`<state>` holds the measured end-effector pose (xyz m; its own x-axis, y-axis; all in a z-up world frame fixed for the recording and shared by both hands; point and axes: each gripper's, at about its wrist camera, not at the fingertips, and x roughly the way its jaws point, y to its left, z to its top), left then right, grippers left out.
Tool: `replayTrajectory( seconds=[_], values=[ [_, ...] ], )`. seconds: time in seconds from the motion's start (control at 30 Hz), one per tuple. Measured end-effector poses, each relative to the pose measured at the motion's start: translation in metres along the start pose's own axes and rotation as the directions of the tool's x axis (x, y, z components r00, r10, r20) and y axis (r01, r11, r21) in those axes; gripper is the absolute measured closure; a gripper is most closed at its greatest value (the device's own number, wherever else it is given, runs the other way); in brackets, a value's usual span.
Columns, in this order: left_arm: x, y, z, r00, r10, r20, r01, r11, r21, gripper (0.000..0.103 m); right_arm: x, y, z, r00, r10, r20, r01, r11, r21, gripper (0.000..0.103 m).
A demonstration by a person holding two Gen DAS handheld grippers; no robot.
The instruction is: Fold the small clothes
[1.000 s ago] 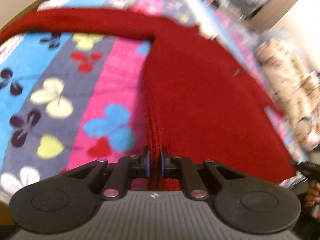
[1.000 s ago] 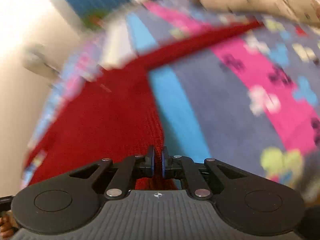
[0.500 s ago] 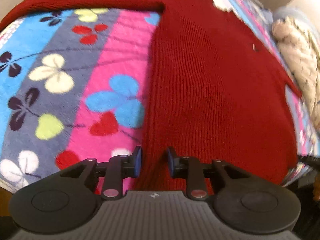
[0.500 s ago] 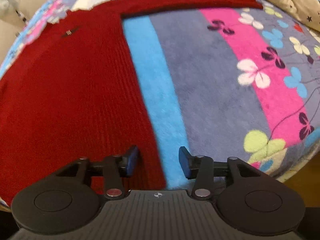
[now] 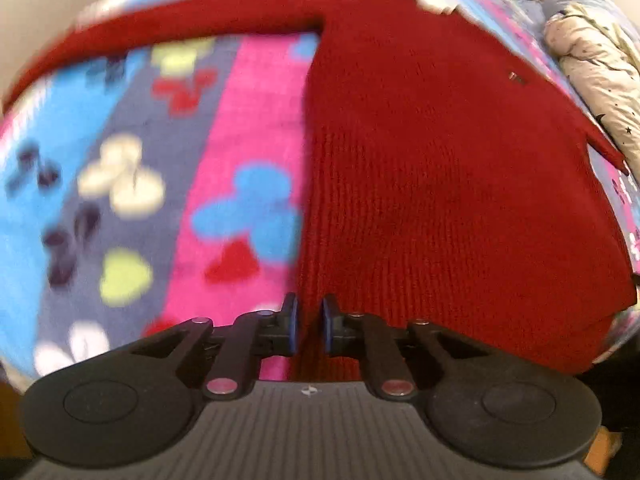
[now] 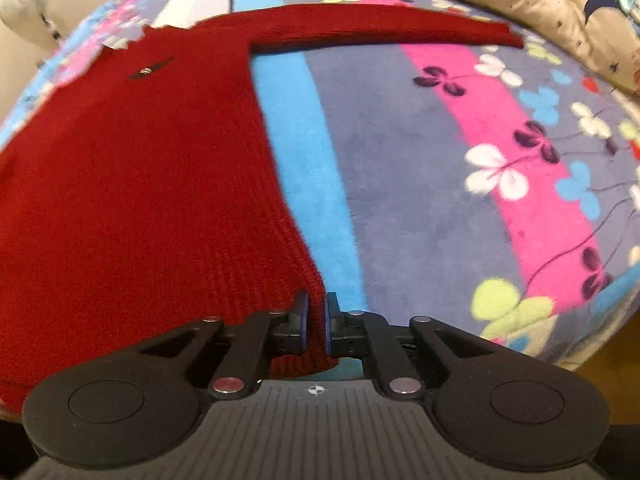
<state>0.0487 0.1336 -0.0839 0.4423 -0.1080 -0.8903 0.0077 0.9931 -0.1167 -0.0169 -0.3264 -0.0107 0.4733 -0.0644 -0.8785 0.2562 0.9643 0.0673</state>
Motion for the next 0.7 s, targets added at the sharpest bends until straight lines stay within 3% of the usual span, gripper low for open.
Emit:
replayTrajectory(
  seconds=[0.1, 0.17, 0.23, 0.27, 0.3, 0.33, 0.4, 0.5, 0.6, 0.7],
  values=[
    [-0.021, -0.015, 0.006, 0.987, -0.020, 0.158, 0.009, 0.998, 0.069, 0.081, -0.025, 0.003, 0.007, 0.983, 0.044, 0.176, -0.044, 0.999, -0.006, 0.090],
    [-0.012, -0.024, 0.008, 0.990, -0.069, 0.124, 0.057, 0.994, 0.097, 0.079, -0.028, 0.016, 0.007, 0.969, 0.121, 0.217, -0.104, 0.991, -0.087, 0.085],
    [0.008, -0.033, 0.007, 0.997, -0.074, 0.029, 0.070, 0.990, 0.120, 0.076, -0.016, 0.030, 0.005, 0.966, 0.218, 0.136, -0.197, 0.969, -0.151, 0.069],
    [0.023, -0.037, 0.005, 0.998, -0.045, -0.041, 0.051, 0.989, 0.138, 0.073, -0.005, 0.039, 0.002, 0.968, 0.246, 0.055, -0.233, 0.955, -0.182, 0.065],
    [0.034, -0.041, 0.002, 0.996, -0.011, -0.088, 0.025, 0.986, 0.163, 0.072, 0.008, 0.046, -0.003, 0.971, 0.236, -0.029, -0.237, 0.948, -0.214, 0.059],
    [0.036, -0.043, 0.001, 0.996, 0.003, -0.084, 0.013, 0.982, 0.188, 0.070, 0.020, 0.054, -0.009, 0.977, 0.188, -0.098, -0.207, 0.943, -0.261, 0.059],
    [0.031, -0.048, 0.004, 0.999, -0.006, -0.047, 0.015, 0.980, 0.198, 0.068, 0.028, 0.066, -0.015, 0.988, 0.114, -0.104, -0.143, 0.929, -0.342, 0.058],
    [0.017, -0.048, 0.014, 0.999, -0.023, 0.049, 0.016, 0.989, 0.146, 0.064, 0.013, 0.068, -0.007, 0.986, 0.166, -0.013, -0.161, 0.930, -0.329, 0.057],
    [0.004, -0.046, 0.024, 0.988, 0.009, 0.156, -0.026, 0.994, 0.106, 0.045, 0.002, 0.069, -0.001, 0.983, 0.164, 0.084, -0.131, 0.941, -0.311, 0.057],
    [-0.008, -0.047, 0.034, 0.971, 0.029, 0.239, -0.048, 0.996, 0.072, 0.044, -0.009, 0.072, 0.004, 0.971, 0.162, 0.175, -0.106, 0.951, -0.289, 0.057]
  ],
)
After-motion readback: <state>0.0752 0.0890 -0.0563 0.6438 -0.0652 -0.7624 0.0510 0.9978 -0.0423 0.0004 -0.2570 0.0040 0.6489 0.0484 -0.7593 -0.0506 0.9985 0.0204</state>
